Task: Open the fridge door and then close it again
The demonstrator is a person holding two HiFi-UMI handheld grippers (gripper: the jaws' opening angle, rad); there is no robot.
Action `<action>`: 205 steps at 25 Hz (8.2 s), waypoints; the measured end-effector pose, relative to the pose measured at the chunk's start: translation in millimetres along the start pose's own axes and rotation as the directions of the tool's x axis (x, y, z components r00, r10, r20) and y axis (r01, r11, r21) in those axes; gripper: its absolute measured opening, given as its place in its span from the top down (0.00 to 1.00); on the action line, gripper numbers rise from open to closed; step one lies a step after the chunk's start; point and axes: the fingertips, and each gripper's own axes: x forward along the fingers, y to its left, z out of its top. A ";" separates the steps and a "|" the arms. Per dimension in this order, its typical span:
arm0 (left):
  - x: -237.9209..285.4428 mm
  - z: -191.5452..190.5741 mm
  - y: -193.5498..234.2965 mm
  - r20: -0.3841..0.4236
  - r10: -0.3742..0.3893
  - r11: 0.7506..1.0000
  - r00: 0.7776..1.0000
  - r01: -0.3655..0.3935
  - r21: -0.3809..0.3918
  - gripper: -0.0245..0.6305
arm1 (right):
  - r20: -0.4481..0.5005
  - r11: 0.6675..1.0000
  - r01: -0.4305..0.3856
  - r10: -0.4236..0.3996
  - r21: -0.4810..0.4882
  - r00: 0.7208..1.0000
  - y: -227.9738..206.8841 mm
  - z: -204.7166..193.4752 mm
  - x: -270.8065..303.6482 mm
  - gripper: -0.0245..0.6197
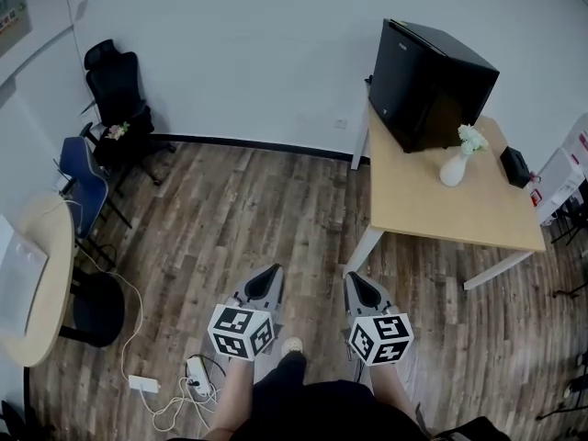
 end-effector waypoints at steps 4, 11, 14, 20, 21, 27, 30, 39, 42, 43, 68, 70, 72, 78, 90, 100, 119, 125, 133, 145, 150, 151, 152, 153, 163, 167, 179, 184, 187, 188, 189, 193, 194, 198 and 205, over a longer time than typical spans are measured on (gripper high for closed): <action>22.8 13.2 25.8 0.008 -0.007 1.000 1.000 0.007 0.008 0.95 | 0.005 1.000 0.001 -0.001 -0.009 1.000 -2.0 13.2 36.5 0.98; 56.2 30.8 68.1 0.023 -0.008 1.000 1.000 0.007 0.012 0.95 | 0.015 1.000 -0.011 0.011 -0.027 1.000 -1.3 31.9 88.7 0.98; 67.6 33.3 79.7 0.023 -0.012 1.000 1.000 0.012 0.012 0.95 | 0.012 0.999 -0.015 0.015 -0.029 1.000 -1.8 33.5 105.2 0.98; 82.0 32.7 92.0 -0.003 -0.036 0.999 0.999 0.037 0.031 0.95 | 0.005 1.000 -0.018 0.018 -0.017 1.000 -0.3 35.5 129.7 0.98; 83.4 32.3 93.5 -0.005 -0.039 0.999 0.999 0.040 0.029 0.95 | 0.002 1.000 -0.019 0.019 -0.013 1.000 0.4 35.6 132.6 0.98; 90.0 24.1 100.3 -0.037 -0.048 0.999 0.998 0.048 0.017 0.95 | -0.028 1.000 -0.012 0.012 0.008 1.000 -1.3 29.6 142.7 0.98; 96.1 24.7 106.3 -0.039 -0.025 1.000 0.999 0.025 0.008 0.95 | -0.043 1.000 -0.014 0.014 0.011 0.999 -7.5 30.1 150.3 0.98; 124.9 39.8 143.5 -0.017 0.047 0.999 0.999 -0.047 -0.006 0.95 | -0.053 0.998 -0.065 0.065 -0.007 0.996 -13.7 45.2 200.5 0.98; 141.5 49.3 155.6 -0.011 0.044 0.999 0.999 -0.044 -0.003 0.95 | -0.049 0.997 -0.075 0.074 -0.008 0.996 -17.3 54.1 223.5 0.98; 147.4 51.6 159.2 -0.010 0.044 0.999 0.999 -0.044 -0.004 0.95 | -0.050 0.997 -0.077 0.076 -0.010 0.996 -19.3 56.3 230.6 0.98; 336.1 127.1 258.4 -0.033 -0.008 1.000 0.999 0.009 0.023 0.95 | -0.046 0.999 -0.032 0.032 -0.004 0.998 -107.1 135.6 422.5 0.98; 350.3 132.2 266.5 -0.031 -0.008 1.000 0.999 0.008 0.020 0.95 | -0.046 1.000 -0.028 0.028 -0.004 0.999 -115.1 140.8 435.9 0.98; 362.0 136.2 275.4 -0.029 -0.005 1.000 1.000 0.005 0.012 0.95 | -0.049 1.000 -0.026 0.025 -0.003 0.998 -120.7 144.4 448.3 0.98; 388.5 143.2 297.7 -0.007 -0.008 1.000 1.000 0.008 -0.005 0.95 | -0.051 0.999 -0.035 0.034 -0.021 0.998 -127.2 150.3 483.0 0.98; 423.4 145.9 310.6 -0.012 -0.041 0.999 0.999 0.040 -0.031 0.95 | -0.049 1.000 -0.027 0.026 -0.008 0.998 -143.0 154.5 511.5 0.98; 504.8 171.4 314.4 -0.015 -0.188 0.982 0.982 0.188 -0.022 0.95 | -0.011 0.996 0.085 -0.085 0.014 0.996 -187.3 183.7 547.5 0.98; 673.0 231.7 266.4 -0.143 -0.531 0.839 0.835 0.542 0.047 0.95 | 0.036 0.907 0.417 -0.419 0.056 0.907 -310.9 259.7 584.7 0.98; 708.5 245.1 251.4 -0.169 -0.606 0.780 0.777 0.622 0.063 0.95 | 0.068 0.858 0.513 -0.512 0.011 0.856 -341.9 290.3 582.1 0.97; 751.4 272.5 235.1 -0.172 -0.692 0.699 0.701 0.711 0.082 0.95 | 0.141 0.776 0.615 -0.600 -0.135 0.788 -380.2 354.6 574.8 0.97; 804.3 316.2 194.0 -0.151 -0.803 0.566 0.577 0.817 0.112 0.95 | 0.151 0.604 0.699 -0.706 -0.383 0.692 -438.5 449.1 554.3 0.97; 818.8 323.9 187.1 -0.137 -0.813 0.555 0.566 0.824 0.113 0.95 | 0.118 0.543 0.678 -0.731 -0.496 0.672 -457.9 482.5 553.7 0.74; 821.3 324.0 186.4 -0.137 -0.814 0.554 0.565 0.825 0.110 0.95 | 0.109 0.526 0.669 -0.738 -0.524 0.666 -462.6 487.7 554.3 0.71; 823.7 323.8 185.8 -0.137 -0.816 0.552 0.562 0.827 0.108 0.95 | 0.098 0.508 0.659 -0.747 -0.555 0.657 -468.4 492.1 554.9 0.70; 825.9 323.7 185.4 -0.136 -0.817 0.550 0.560 0.828 0.107 0.95 | 0.083 0.487 0.646 -0.758 -0.587 0.647 -475.3 495.7 555.5 0.69; 840.7 329.8 181.0 -0.139 -0.827 0.529 0.544 0.838 0.130 0.95 | -0.124 0.404 0.474 -0.847 -0.782 0.517 -537.9 506.2 558.7 0.67; 848.0 328.3 178.1 -0.144 -0.832 0.522 0.536 0.844 0.124 0.95 | -0.179 0.391 0.436 -0.874 -0.810 0.452 -554.7 499.3 562.2 0.69; 852.8 319.5 176.3 -0.131 -0.837 0.529 0.531 0.847 0.051 0.95 | -0.212 0.372 0.431 -0.902 -0.822 0.376 -564.3 492.2 563.3 0.71; 845.7 317.3 178.2 -0.137 -0.834 0.532 0.535 0.844 0.061 0.95 | -0.216 0.378 0.422 -0.898 -0.824 0.384 -562.6 493.0 562.1 0.72; 843.1 316.7 180.3 -0.143 -0.834 0.529 0.533 0.846 0.069 0.95 | -0.217 0.378 0.423 -0.899 -0.824 0.380 -562.8 492.7 561.1 0.72; 843.4 316.9 181.1 -0.142 -0.833 0.530 0.534 0.845 0.071 0.95 | -0.221 0.379 0.421 -0.899 -0.824 0.378 -563.3 492.8 561.2 0.72; 844.0 317.0 182.3 -0.141 -0.832 0.532 0.537 0.844 0.071 0.95 | -0.222 0.380 0.419 -0.899 -0.824 0.378 -563.7 492.9 561.8 0.73; 842.1 313.3 184.2 -0.143 -0.829 0.536 0.540 0.841 0.069 0.95 | -0.207 0.374 0.418 -0.896 -0.828 0.393 -563.2 493.3 563.4 0.73; 840.0 311.7 183.6 -0.145 -0.830 0.534 0.538 0.842 0.069 0.95 | -0.204 0.372 0.417 -0.896 -0.829 0.395 -562.7 493.3 563.1 0.73; 832.7 309.3 182.7 -0.144 -0.829 0.535 0.540 0.842 0.074 0.95 | -0.195 0.367 0.410 -0.894 -0.835 0.402 -561.1 493.1 562.4 0.73; 828.4 313.8 185.5 -0.126 -0.814 0.561 0.567 0.824 0.084 0.95 | -0.189 0.363 0.399 -0.892 -0.842 0.411 -562.3 492.2 562.7 0.73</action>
